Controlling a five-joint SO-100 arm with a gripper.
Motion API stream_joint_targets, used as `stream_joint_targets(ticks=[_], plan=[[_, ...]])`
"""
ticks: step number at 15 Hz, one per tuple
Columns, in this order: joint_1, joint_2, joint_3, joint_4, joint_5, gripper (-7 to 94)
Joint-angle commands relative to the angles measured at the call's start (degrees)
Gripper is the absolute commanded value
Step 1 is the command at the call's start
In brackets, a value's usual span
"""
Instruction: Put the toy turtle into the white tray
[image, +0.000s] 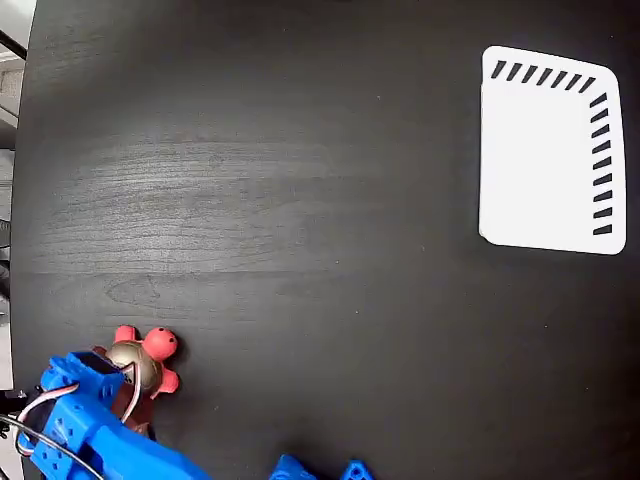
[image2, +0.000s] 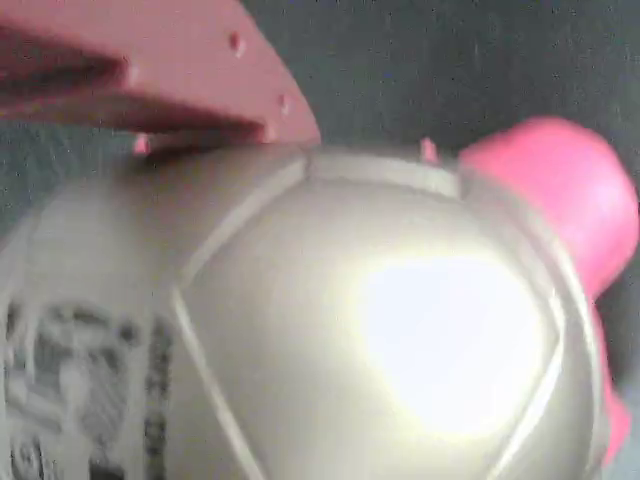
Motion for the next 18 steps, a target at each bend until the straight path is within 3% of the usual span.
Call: stream_joint_targets(ticks=[1, 5, 10, 15, 18], plan=[[0.70, 0.79, -1.05, 1.41, 0.09, 2], [3.34, 2.99, -6.33, 8.00, 0.00, -1], [8.79, 14.50, -18.63, 21.62, -0.88, -1], [21.71, 27.77, -24.61, 27.25, -5.36, -1], [35.24, 30.23, -24.52, 27.51, -9.05, -1]])
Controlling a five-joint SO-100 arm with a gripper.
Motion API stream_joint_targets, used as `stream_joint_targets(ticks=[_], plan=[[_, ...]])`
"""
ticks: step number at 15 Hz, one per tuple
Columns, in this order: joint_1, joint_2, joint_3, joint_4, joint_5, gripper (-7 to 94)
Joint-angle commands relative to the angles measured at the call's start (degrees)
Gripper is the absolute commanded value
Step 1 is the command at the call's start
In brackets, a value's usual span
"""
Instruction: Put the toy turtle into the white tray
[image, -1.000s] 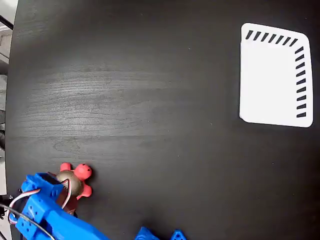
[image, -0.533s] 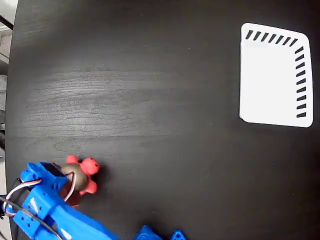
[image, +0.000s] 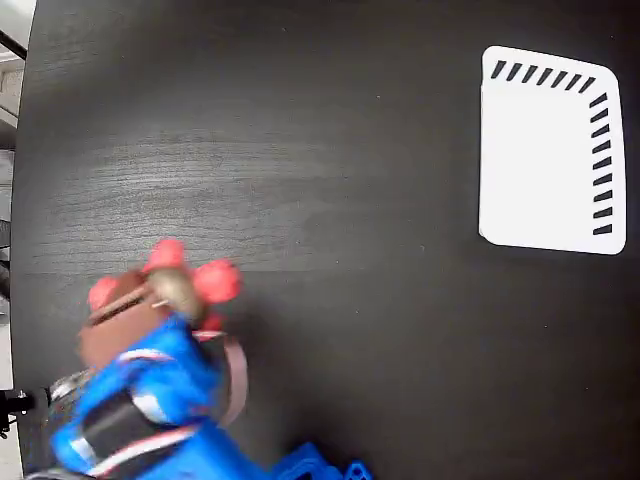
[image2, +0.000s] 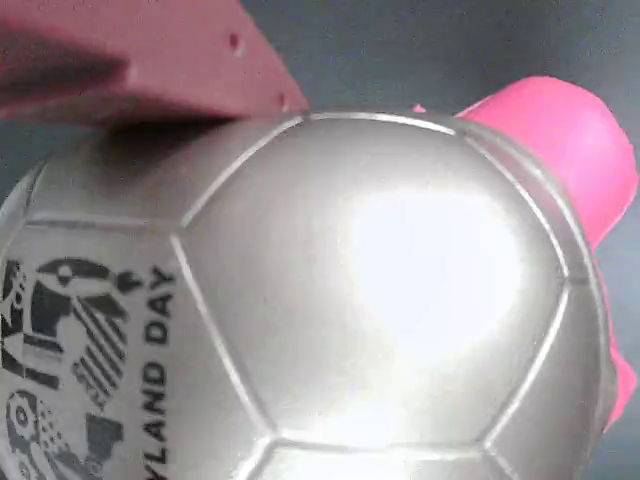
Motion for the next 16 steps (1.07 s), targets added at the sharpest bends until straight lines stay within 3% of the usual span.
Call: stream_joint_targets(ticks=[1, 5, 8, 16], plan=[[12.30, 4.92, -4.22, 2.20, -2.99, -1], [34.45, 0.35, -13.62, 3.60, -6.50, -1], [46.49, -7.12, -23.38, 1.67, -5.98, -1], [61.52, -44.82, -62.49, 0.18, 0.18, -1]])
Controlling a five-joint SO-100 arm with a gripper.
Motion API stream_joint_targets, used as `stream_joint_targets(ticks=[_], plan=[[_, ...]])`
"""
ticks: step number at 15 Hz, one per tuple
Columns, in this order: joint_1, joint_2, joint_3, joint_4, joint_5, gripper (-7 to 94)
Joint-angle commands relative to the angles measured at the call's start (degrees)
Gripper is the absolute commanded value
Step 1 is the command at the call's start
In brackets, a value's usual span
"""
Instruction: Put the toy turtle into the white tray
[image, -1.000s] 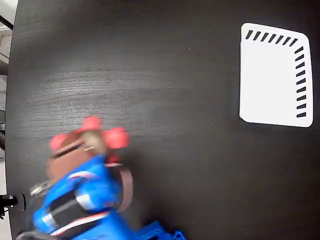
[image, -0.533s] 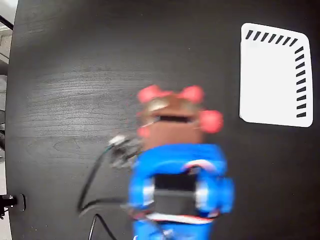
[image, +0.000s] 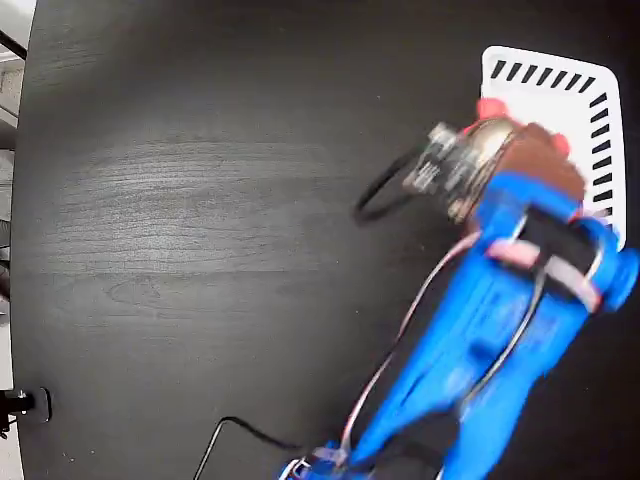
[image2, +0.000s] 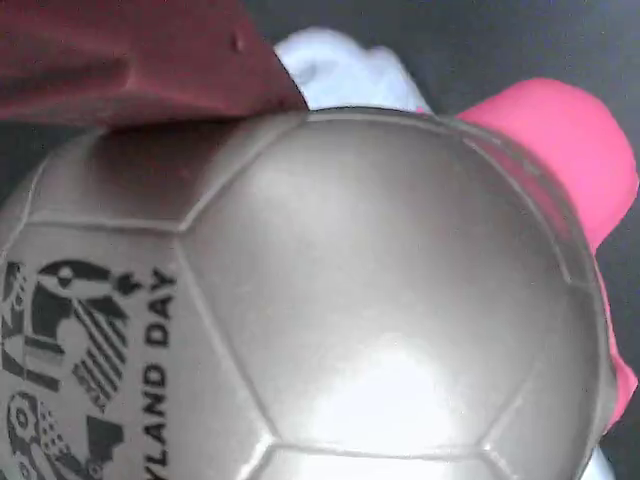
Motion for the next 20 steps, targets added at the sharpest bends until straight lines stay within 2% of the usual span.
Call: stream_joint_targets(ticks=[1, 4, 8, 11, 13, 17, 20], plan=[[4.13, -7.21, -17.05, 0.18, 1.58, -1], [6.77, -18.81, -29.71, 0.97, 1.14, -1], [7.73, -27.07, -35.60, 0.70, -0.18, 0], [8.17, -29.97, -36.39, -0.44, -0.88, 16], [8.26, -31.11, -36.56, -0.70, -1.32, 40], [8.61, -31.73, -35.33, -0.97, -2.11, 56], [8.70, -31.99, -34.45, -0.79, -2.55, 58]])
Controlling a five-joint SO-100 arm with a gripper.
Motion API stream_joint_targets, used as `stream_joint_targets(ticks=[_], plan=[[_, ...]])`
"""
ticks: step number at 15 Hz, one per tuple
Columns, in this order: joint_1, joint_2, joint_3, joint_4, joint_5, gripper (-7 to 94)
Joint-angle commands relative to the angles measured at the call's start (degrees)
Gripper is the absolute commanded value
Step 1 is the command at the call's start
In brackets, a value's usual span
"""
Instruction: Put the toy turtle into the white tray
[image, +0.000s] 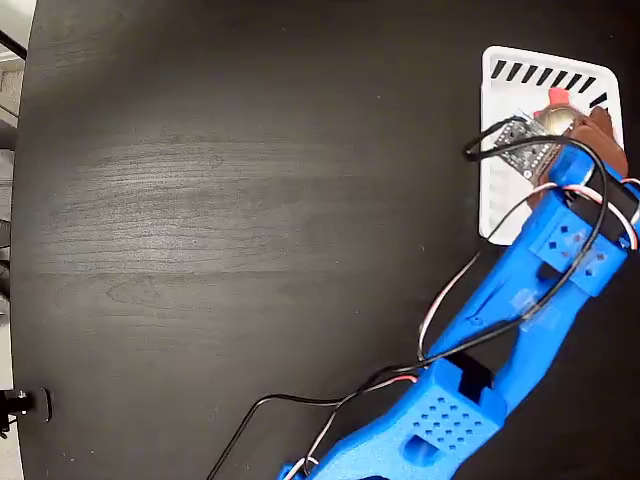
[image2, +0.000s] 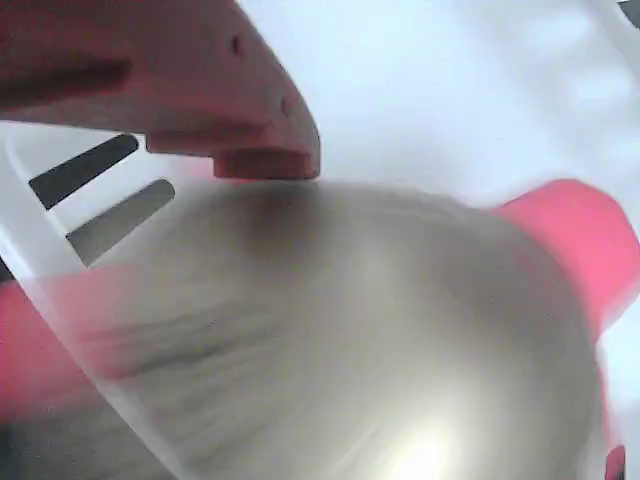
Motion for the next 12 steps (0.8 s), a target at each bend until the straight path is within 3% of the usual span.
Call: stream_joint_targets(ticks=[1, 7, 10, 12], plan=[[1.05, 2.02, -1.32, -0.09, 0.00, 58], [0.70, 5.45, 0.35, 0.97, 0.18, 55], [-2.37, 17.40, 10.46, -0.18, 2.55, 39], [-6.33, 26.19, 17.84, -1.85, 5.45, 22]])
